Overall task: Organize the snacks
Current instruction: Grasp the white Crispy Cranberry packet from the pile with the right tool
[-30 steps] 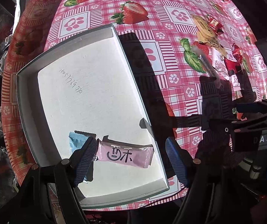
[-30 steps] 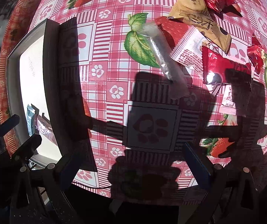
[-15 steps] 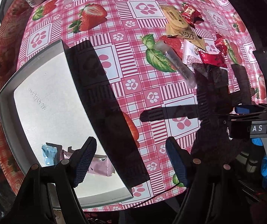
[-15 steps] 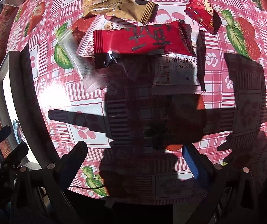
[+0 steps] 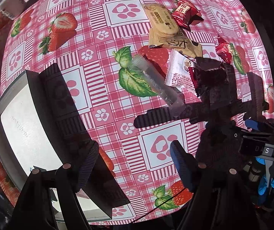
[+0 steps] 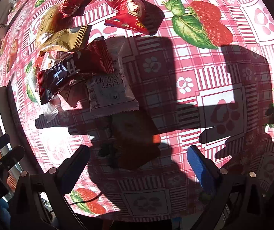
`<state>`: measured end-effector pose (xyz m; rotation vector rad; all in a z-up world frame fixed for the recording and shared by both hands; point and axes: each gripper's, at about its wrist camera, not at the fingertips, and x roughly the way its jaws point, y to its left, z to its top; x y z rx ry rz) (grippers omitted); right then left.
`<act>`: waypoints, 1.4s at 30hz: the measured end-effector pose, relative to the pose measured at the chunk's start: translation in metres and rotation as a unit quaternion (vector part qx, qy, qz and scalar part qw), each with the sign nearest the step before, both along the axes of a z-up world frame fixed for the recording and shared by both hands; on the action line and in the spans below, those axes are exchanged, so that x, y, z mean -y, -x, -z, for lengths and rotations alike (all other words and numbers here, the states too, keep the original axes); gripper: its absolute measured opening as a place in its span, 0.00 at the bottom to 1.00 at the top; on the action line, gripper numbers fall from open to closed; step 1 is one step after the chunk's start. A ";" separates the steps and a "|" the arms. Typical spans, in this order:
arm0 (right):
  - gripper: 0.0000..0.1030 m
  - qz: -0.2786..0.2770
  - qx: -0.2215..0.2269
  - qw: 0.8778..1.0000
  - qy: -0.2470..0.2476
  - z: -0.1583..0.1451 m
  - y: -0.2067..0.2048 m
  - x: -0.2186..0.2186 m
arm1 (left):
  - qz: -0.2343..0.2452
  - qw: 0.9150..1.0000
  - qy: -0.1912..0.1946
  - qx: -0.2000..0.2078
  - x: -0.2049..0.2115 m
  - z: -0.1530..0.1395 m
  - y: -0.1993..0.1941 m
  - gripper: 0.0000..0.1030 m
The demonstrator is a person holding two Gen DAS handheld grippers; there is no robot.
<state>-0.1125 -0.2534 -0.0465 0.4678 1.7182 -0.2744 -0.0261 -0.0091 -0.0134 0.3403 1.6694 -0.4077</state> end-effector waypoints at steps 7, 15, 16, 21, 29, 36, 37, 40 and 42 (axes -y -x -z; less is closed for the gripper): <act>0.99 0.004 0.008 1.000 0.002 -0.004 0.001 0.045 | -0.030 1.000 0.005 -0.002 0.040 0.020 -0.041 0.77; 0.99 0.000 0.010 1.000 0.000 0.001 -0.035 0.078 | -0.063 0.998 -0.011 0.000 0.053 0.040 -0.087 0.77; 0.99 -0.002 0.011 1.000 -0.001 0.001 -0.038 0.082 | -0.074 0.997 -0.011 -0.005 0.051 0.042 -0.090 0.77; 0.99 -0.018 0.014 1.000 -0.003 0.004 -0.059 0.094 | -0.102 0.995 -0.007 -0.010 0.053 0.052 -0.098 0.78; 0.99 -0.036 -0.003 0.999 0.017 0.008 -0.081 0.129 | -0.079 0.996 -0.042 0.019 0.070 0.070 -0.107 0.80; 0.85 -0.048 0.014 0.998 0.024 0.002 -0.092 0.142 | -0.021 0.998 -0.046 0.048 0.076 0.071 -0.099 0.79; 0.73 -0.055 0.016 0.998 0.031 -0.001 -0.096 0.140 | -0.018 0.998 -0.042 0.049 0.075 0.068 -0.093 0.77; 0.54 -0.072 0.022 0.996 0.037 -0.007 -0.102 0.127 | -0.003 0.998 -0.032 0.049 0.078 0.058 -0.075 0.62; 0.49 -0.073 0.024 0.996 0.033 -0.008 -0.099 0.135 | 0.014 0.998 -0.028 0.051 0.074 0.048 -0.058 0.46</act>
